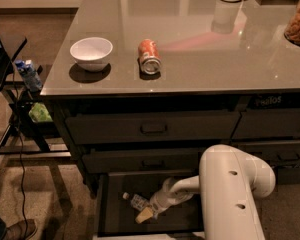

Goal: Pick blue plastic bottle from bottom drawer and place on counter

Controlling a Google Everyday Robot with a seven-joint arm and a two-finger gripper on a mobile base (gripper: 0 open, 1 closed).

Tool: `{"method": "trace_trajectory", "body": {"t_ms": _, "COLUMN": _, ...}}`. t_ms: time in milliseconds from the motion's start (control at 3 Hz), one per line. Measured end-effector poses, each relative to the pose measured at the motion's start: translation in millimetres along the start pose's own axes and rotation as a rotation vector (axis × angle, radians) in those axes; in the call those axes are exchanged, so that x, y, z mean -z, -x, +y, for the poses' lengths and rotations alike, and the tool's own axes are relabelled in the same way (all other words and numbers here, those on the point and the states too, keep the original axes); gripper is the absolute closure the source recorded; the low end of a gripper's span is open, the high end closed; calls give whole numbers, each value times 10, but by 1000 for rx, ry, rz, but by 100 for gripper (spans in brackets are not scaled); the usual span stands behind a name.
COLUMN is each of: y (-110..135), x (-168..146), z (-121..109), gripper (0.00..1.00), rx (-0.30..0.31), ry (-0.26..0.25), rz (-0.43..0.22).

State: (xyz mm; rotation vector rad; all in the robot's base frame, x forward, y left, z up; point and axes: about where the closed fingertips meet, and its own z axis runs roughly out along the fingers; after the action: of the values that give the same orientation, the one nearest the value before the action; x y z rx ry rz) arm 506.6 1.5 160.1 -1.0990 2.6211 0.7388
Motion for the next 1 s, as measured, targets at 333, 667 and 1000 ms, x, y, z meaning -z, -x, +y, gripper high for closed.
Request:
{"method": "trace_trajectory", "body": {"t_ms": 333, "y": 0, "x": 0, "z": 0, "gripper": 42, "rx": 0, "ry": 0, "rz": 0}}
{"method": "trace_trajectory", "body": {"t_ms": 667, "y": 0, "x": 0, "z": 0, "gripper": 66, "rx": 0, "ry": 0, "rz": 0}}
{"method": "trace_trajectory", "body": {"t_ms": 1000, "y": 0, "x": -1, "z": 1, "gripper": 89, "rx": 0, "ry": 0, "rz": 0}}
